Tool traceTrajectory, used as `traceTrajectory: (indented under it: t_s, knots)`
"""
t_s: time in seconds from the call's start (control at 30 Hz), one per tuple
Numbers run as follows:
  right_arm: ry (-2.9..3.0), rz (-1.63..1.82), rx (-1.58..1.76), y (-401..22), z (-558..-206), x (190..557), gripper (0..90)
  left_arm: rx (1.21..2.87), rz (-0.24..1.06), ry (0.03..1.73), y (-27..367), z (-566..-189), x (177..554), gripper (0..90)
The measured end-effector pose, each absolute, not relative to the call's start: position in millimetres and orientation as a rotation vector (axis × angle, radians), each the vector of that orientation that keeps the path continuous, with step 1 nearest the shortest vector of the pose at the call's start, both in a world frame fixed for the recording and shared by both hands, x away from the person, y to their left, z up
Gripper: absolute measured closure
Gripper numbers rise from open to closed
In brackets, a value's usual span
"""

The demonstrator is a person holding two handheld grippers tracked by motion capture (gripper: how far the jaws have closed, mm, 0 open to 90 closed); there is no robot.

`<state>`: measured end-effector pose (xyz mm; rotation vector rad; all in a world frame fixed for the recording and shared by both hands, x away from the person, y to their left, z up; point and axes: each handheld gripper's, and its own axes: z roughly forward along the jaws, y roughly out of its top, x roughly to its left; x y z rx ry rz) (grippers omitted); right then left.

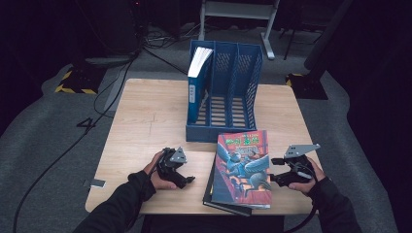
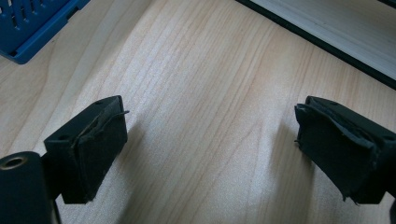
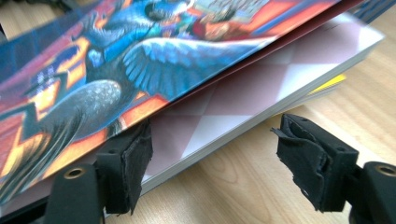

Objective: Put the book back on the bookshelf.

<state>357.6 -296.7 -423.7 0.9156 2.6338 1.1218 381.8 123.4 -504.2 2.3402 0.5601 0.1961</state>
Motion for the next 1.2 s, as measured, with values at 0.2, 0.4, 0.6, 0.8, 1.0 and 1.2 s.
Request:
traceTrajectory:
  t_s: [0.2, 0.4, 0.6, 0.8, 1.0, 1.2]
  knots:
    - [2.566, 1.162, 0.93, -304, -408, 354, 27.6, 2.338, 0.197, 0.563, 123, -504, 381, 9.2]
    - [2.501, 1.21, 0.921, -306, -388, 348, 27.9, 2.343, 0.196, 0.563, 122, -504, 381, 9.6]
    - [2.554, 1.204, 0.876, -295, -388, 344, 27.8, 2.346, 0.194, 0.556, 119, -504, 381, 9.8]
    - [2.648, 1.127, 0.893, -284, -407, 347, 26.3, 2.339, 0.187, 0.553, 116, -503, 382, 14.8]
    - [2.74, 1.024, 0.984, -276, -429, 356, 16.4, 2.332, 0.185, 0.562, 111, -502, 387, 16.6]
    - [2.77, 1.05, 1.019, -278, -432, 360, 16.2, 2.331, 0.166, 0.549, 104, -501, 390, 19.3]
